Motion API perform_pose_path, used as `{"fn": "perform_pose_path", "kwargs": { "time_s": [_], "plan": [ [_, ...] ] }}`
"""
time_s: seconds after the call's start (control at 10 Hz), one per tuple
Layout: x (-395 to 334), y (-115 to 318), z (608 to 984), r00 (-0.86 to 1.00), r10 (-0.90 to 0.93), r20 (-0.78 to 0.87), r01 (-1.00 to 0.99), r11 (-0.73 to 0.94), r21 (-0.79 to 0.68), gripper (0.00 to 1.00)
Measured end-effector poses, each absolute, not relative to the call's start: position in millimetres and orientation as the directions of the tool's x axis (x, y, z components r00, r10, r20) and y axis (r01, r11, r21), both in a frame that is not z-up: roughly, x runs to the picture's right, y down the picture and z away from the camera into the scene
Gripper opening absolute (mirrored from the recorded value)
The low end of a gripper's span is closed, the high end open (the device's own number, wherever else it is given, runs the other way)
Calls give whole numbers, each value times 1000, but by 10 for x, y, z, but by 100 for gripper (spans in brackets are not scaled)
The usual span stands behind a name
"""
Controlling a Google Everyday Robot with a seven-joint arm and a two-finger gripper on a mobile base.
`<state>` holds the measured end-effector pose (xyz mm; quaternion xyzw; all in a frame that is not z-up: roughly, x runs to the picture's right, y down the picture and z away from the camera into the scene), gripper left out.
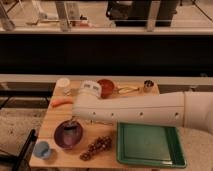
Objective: Place brush in purple bowl
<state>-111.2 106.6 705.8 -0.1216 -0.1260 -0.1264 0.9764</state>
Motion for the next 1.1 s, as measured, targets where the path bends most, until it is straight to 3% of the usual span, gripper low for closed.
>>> {"fn": "perform_pose_path", "kwargs": {
  "time_s": [1.1],
  "plan": [
    [-1163,1222,7191,932,-227,283,291,934,-208,0]
  ]
}}
